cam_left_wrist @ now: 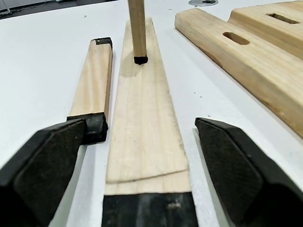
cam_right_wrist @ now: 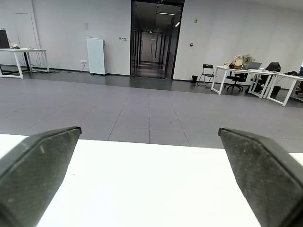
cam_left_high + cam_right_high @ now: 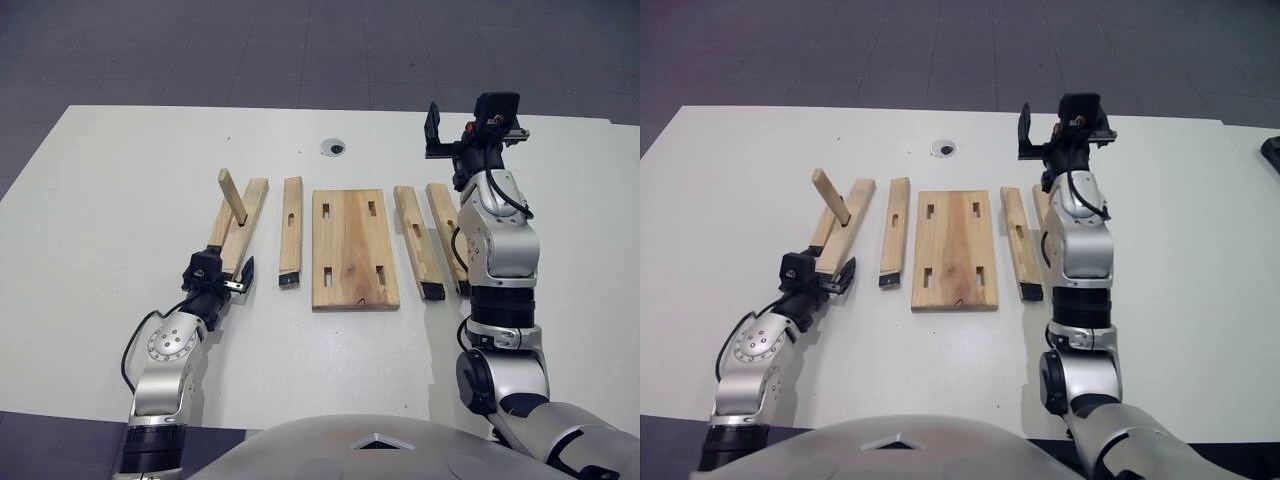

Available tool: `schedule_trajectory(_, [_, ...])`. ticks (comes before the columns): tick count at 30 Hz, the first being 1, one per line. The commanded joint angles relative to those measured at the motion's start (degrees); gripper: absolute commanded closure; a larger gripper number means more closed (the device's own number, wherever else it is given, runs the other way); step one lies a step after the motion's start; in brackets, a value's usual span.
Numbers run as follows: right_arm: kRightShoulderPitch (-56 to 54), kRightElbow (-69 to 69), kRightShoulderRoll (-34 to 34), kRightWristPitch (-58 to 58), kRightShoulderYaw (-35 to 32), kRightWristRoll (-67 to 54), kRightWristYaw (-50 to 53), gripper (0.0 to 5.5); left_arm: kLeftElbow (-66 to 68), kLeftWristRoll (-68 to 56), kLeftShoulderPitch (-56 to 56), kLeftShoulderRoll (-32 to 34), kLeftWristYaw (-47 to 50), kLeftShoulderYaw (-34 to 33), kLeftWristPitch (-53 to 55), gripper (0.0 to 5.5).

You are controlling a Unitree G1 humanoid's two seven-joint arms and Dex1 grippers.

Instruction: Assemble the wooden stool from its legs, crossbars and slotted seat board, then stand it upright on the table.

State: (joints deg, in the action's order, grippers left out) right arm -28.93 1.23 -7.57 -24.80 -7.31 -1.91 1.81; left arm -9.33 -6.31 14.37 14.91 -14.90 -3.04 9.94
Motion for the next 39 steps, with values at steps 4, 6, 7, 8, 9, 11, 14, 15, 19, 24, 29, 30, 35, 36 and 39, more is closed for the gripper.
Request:
schedule_trajectory(4, [-0.7, -0.6, 0.1, 0.2, -0.1, -0.3, 0.0, 0.1, 3.6, 0.4, 0.9, 0.2, -0.8, 0.3, 0.5, 2.46])
schedule_trajectory(6, [-0.8, -0.5, 0.1, 0.2, 0.0, -0.3, 0.0, 0.1, 4.0, 0.7, 0.9, 0.1, -0.5, 0.2, 0.0, 2.78])
schedule_trajectory(7, [-0.7, -0.5, 0.2, 0.2, 0.0, -0.3, 0.0, 0.1, 4.1, 0.8, 0.9, 0.0, -0.3, 0.1, -0.2, 2.95])
schedule_trajectory(8, [-0.7, -0.4, 0.2, 0.2, 0.0, -0.3, 0.0, 0.1, 4.2, 1.0, 0.8, -0.1, -0.1, 0.1, -0.6, 3.09])
schedule_trajectory(9, [-0.6, -0.3, 0.2, 0.2, 0.0, -0.3, 0.0, 0.1, 4.4, 1.2, 0.7, -0.1, 0.0, 0.1, -0.9, 3.24])
schedule_trajectory(11, [-0.6, -0.2, 0.2, 0.2, 0.1, -0.3, 0.0, 0.1, 4.9, 2.0, 0.5, -0.1, 0.4, 0.4, -1.5, 3.41])
schedule_trajectory(14, [-0.7, -0.2, 0.1, 0.2, -0.2, -0.3, 0.2, 0.1, 5.4, 3.1, 0.5, -0.1, 0.5, 1.5, -2.4, 3.41])
schedule_trajectory(15, [-0.7, -0.2, 0.0, 0.2, -0.3, -0.3, 0.2, 0.1, 5.5, 3.5, 0.5, 0.0, 0.4, 1.9, -2.7, 3.41])
schedule_trajectory(19, [-0.5, 0.2, -0.1, -0.1, -0.5, -0.3, 0.4, 0.1, 3.8, 2.9, -0.9, 0.0, -0.2, 1.7, -3.0, 3.41])
schedule_trajectory(24, [-0.6, 0.4, -0.9, -0.7, -2.2, -1.3, 0.0, 0.1, -2.1, -0.5, -8.7, 0.3, -0.6, -0.4, 0.1, 3.41])
schedule_trajectory(29, [-8.5, 1.9, 4.0, -14.1, -19.2, -29.0, -1.5, 0.1, -5.2, -2.2, -18.8, 1.1, -1.9, -0.4, 2.5, 3.41])
schedule_trajectory(30, [-10.5, 2.4, 4.3, -16.4, -21.4, -34.5, -1.4, 0.1, -5.1, -2.2, -20.3, 1.2, -2.3, -0.1, 2.5, 3.41])
schedule_trajectory(35, [-20.7, 3.8, 3.4, -23.5, -24.4, -54.1, -1.6, 0.1, -3.1, -1.7, -26.7, 0.5, -4.5, 2.6, 0.9, 3.41])
schedule_trajectory(36, [-21.7, 3.4, 3.4, -24.2, -24.0, -56.0, -1.8, 0.1, -2.8, -1.6, -27.7, 0.2, -4.8, 3.1, 0.7, 3.41])
schedule_trajectory(39, [-22.3, -0.6, 4.0, -24.6, -19.7, -55.6, -4.2, 0.1, -2.7, -1.7, -30.6, -1.1, -5.4, 4.7, 0.4, 3.41])
